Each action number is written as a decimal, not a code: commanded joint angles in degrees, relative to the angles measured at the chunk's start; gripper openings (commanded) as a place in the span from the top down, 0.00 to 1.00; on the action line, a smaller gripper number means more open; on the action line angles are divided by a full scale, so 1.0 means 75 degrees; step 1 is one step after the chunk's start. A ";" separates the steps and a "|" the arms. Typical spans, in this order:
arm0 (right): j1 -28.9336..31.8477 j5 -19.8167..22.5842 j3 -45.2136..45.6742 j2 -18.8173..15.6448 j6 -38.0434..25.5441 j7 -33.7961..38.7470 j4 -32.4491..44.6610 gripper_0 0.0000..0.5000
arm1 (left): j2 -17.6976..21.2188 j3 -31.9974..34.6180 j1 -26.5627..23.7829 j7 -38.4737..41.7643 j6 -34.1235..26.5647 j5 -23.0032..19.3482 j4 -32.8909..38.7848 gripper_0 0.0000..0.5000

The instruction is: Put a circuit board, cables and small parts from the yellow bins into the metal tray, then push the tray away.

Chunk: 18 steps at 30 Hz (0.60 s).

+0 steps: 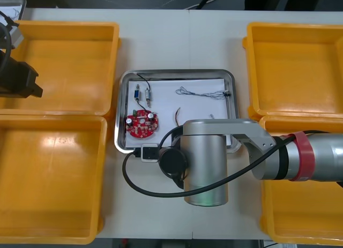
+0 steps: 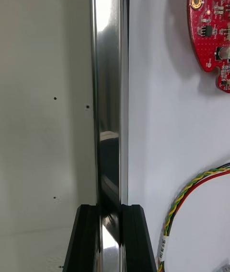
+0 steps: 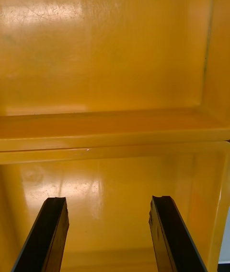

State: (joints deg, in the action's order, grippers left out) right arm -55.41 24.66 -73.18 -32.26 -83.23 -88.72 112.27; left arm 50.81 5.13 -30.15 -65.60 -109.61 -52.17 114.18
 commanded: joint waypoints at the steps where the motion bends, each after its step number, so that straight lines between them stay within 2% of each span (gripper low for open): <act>1: -0.0299 -0.0065 0.0207 -0.0316 0.0199 -0.0334 0.0066 1.00 | 0.0069 0.0112 0.0094 -0.0723 -0.0052 0.0065 0.0222 0.00; 6: -0.0358 -0.0053 0.0266 -0.0445 0.0410 -0.0404 -0.0004 1.00 | 0.0069 0.0112 0.0094 -0.0723 -0.0052 0.0065 0.0222 0.00; 18: -0.0651 -0.0042 0.0289 -0.0398 0.1020 -0.0615 -0.0778 1.00 | 0.0069 0.0112 0.0094 -0.0723 -0.0052 0.0065 0.0222 0.00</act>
State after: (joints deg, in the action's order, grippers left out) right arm -57.59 24.65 -72.83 -34.46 -77.16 -91.05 107.51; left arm 50.81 5.13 -30.15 -65.60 -109.61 -52.16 114.21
